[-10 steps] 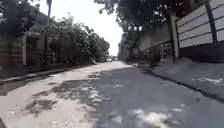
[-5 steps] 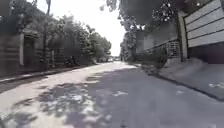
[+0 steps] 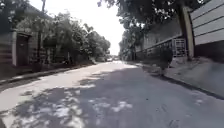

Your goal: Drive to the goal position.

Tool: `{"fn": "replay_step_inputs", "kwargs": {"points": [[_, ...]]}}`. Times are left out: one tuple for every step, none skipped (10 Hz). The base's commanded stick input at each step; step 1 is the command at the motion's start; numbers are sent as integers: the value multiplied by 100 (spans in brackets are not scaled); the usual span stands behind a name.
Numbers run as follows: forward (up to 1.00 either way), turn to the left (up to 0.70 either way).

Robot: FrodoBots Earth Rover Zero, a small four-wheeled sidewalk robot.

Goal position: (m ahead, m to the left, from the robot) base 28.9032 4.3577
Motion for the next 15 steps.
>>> {"fn": "replay_step_inputs", "kwargs": {"points": [[100,-40],[100,-40],[100,-40],[100,-40],[100,-7],[100,0],[100,0],[100,0],[100,0],[100,0],[100,0],[100,0],[100,0],[100,0],[100,0]]}}
